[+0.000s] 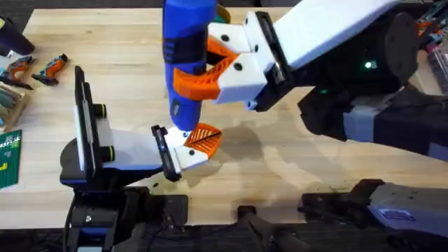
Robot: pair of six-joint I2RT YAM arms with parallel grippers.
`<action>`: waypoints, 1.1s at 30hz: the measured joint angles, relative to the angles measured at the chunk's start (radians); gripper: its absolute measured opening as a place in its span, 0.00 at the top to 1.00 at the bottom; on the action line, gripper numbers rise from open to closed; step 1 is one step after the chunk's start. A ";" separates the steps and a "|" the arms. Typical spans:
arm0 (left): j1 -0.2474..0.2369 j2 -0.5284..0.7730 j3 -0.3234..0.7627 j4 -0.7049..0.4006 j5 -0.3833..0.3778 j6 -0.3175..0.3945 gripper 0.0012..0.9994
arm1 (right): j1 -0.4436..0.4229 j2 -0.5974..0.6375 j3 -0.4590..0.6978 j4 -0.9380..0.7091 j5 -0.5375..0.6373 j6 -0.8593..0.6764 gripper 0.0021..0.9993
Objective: Pick up the gripper from the table and insert it into the empty holder that is missing its gripper. Then pick up a screw, insert it into the mounting hole, and use the screwdriver to tighten it. Finally, clean up the table by picking up the vegetable and placing it into the bucket.
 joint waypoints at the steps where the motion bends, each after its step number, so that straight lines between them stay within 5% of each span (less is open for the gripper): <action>1: 0.000 0.000 0.000 0.000 0.000 0.000 0.99 | 0.004 0.000 0.000 0.000 0.000 -0.007 0.98; 33: 0.000 0.000 0.000 0.000 0.000 0.000 0.99 | 0.022 0.019 0.002 -0.024 -0.012 -0.054 0.98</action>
